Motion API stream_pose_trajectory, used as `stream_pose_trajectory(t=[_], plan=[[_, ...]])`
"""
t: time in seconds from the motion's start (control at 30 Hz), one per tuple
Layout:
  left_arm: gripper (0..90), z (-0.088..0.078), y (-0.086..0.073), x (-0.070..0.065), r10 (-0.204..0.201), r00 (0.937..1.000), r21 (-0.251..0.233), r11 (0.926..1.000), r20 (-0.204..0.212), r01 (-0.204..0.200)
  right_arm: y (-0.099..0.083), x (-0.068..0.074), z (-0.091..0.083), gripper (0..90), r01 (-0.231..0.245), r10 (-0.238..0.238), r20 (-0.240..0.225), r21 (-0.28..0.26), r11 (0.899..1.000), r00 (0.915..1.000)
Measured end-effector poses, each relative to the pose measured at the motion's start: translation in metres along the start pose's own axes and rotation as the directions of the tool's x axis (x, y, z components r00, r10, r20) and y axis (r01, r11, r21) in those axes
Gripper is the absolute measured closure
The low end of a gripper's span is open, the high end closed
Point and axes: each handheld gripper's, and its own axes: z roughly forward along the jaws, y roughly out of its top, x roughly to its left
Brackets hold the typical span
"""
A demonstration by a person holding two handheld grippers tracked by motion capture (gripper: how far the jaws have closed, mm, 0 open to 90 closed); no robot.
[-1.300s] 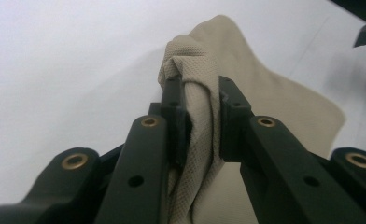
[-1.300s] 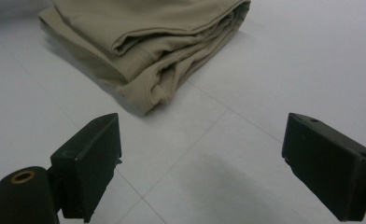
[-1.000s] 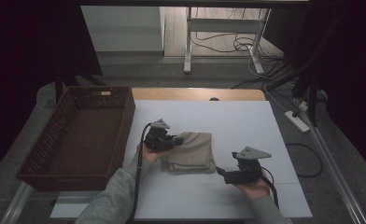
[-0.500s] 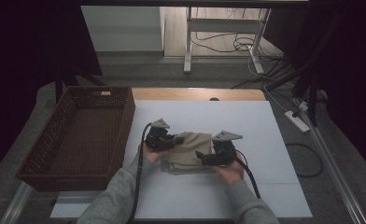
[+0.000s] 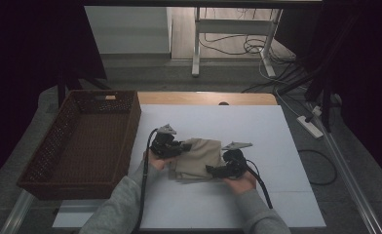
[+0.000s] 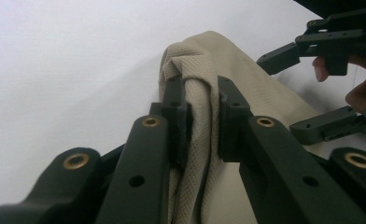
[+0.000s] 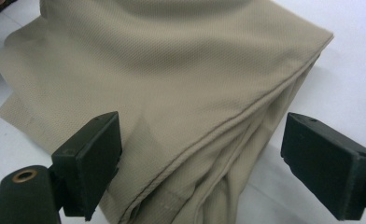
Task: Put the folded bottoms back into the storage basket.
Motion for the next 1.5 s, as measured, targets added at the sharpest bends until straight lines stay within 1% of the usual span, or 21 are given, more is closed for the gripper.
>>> stream_pose_trajectory(t=[0.07, 0.1, 0.2, 0.27, 0.3, 0.33, 0.4, 0.53, 0.67, 0.8, 0.83, 0.93, 1.03, 1.1, 1.23, 1.4, 1.5], plan=[[76.4, 0.000, 0.000, -0.002, 0.004, 1.0000, 0.001, 1.0000, 0.002, -0.004, 0.000, -0.001, 0.000, 12.4, -0.009, 0.009, -0.002, 0.003, 1.000, 1.0000], [76.4, 0.000, 0.001, -0.003, 0.007, 1.0000, 0.002, 1.0000, 0.001, -0.007, -0.001, -0.002, 0.001, 12.3, -0.033, 0.033, -0.011, 0.018, 0.999, 0.9994], [76.4, -0.001, 0.002, -0.005, 0.024, 0.9997, 0.004, 0.9997, -0.004, -0.024, -0.002, -0.004, 0.002, 12.2, -0.074, 0.076, -0.034, 0.055, 0.996, 0.9965], [76.4, -0.002, 0.002, -0.006, 0.026, 0.9997, 0.005, 0.9997, -0.002, -0.026, -0.003, -0.004, 0.002, 12.2, -0.080, 0.083, -0.036, 0.063, 0.995, 0.9959], [76.4, -0.002, 0.002, -0.006, 0.026, 0.9997, 0.006, 0.9997, -0.002, -0.026, -0.003, -0.003, 0.002, 12.3, -0.075, 0.078, -0.032, 0.064, 0.995, 0.9965], [76.4, -0.002, 0.002, -0.006, 0.025, 0.9997, 0.006, 0.9997, -0.002, -0.025, -0.004, 0.000, 0.001, 13.4, -0.061, 0.063, -0.029, 0.079, 0.995, 0.9976], [76.3, -0.002, 0.002, -0.006, 0.023, 0.9997, 0.006, 0.9997, -0.001, -0.023, -0.004, 0.001, 0.001, 14.7, -0.054, 0.057, -0.026, 0.085, 0.995, 0.9981], [76.3, -0.003, 0.002, -0.007, 0.023, 0.9997, 0.005, 0.9997, -0.001, -0.023, -0.004, 0.002, -0.001, 22.7, -0.061, 0.065, -0.043, 0.091, 0.994, 0.9969], [76.3, -0.003, 0.002, -0.007, 0.023, 0.9997, 0.006, 0.9997, 0.002, -0.023, -0.005, 0.002, -0.002, 32.2, -0.064, 0.070, -0.075, 0.082, 0.995, 0.9947], [76.3, -0.004, 0.002, -0.008, 0.023, 0.9997, 0.005, 0.9997, 0.005, -0.023, -0.007, 0.002, -0.001, 46.4, -0.077, 0.088, -0.134, 0.084, 0.993, 0.9871], [76.2, -0.004, 0.002, -0.008, 0.024, 0.9997, 0.004, 0.9997, 0.006, -0.024, -0.007, 0.002, -0.001, 49.5, -0.079, 0.092, -0.155, 0.090, 0.993, 0.9836], [76.3, -0.005, 0.002, -0.010, 0.029, 0.9996, 0.000, 0.9996, 0.006, -0.029, -0.007, 0.002, -0.001, 56.3, -0.073, 0.088, -0.179, 0.090, 0.993, 0.9798], [76.3, -0.006, 0.003, -0.011, 0.032, 0.9995, -0.004, 0.9995, 0.005, -0.032, -0.007, 0.003, -0.003, 61.0, -0.055, 0.068, -0.183, 0.074, 0.996, 0.9808], [76.3, -0.006, 0.003, -0.012, 0.035, 0.9994, -0.004, 0.9994, 0.006, -0.035, -0.008, 0.004, -0.003, 62.9, -0.045, 0.055, -0.180, 0.060, 0.997, 0.9822], [76.3, -0.007, 0.003, -0.012, 0.033, 0.9994, -0.008, 0.9994, 0.011, -0.033, -0.009, 0.003, -0.005, 66.7, -0.041, 0.049, -0.190, 0.046, 0.998, 0.9805], [76.5, -0.008, 0.004, -0.014, 0.038, 0.9992, -0.012, 0.9992, 0.014, -0.038, -0.008, 0.004, -0.007, 68.8, -0.025, 0.032, -0.194, 0.035, 0.999, 0.9806], [76.8, -0.009, 0.005, -0.015, 0.040, 0.9991, -0.017, 0.9991, 0.015, -0.040, -0.008, 0.005, -0.009, 69.2, -0.017, 0.020, -0.200, 0.019, 1.000, 0.9796]])
